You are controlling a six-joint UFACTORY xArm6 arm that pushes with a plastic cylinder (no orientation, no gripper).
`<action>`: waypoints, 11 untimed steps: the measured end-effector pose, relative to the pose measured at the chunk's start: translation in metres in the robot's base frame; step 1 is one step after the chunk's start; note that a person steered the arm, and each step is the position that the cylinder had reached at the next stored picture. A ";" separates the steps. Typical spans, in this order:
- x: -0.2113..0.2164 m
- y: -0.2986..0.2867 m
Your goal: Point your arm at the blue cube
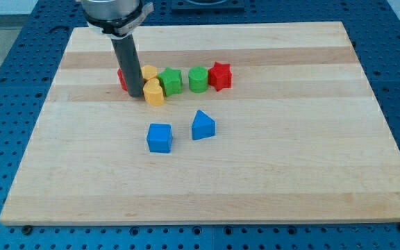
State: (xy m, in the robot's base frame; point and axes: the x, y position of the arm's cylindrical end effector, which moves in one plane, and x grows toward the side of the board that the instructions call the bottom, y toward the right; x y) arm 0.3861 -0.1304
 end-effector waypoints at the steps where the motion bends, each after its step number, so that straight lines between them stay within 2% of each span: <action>1: 0.002 0.012; 3: 0.015 0.029; 8: 0.048 0.022; 9: 0.073 0.021; 10: 0.109 -0.003; 11: 0.143 0.013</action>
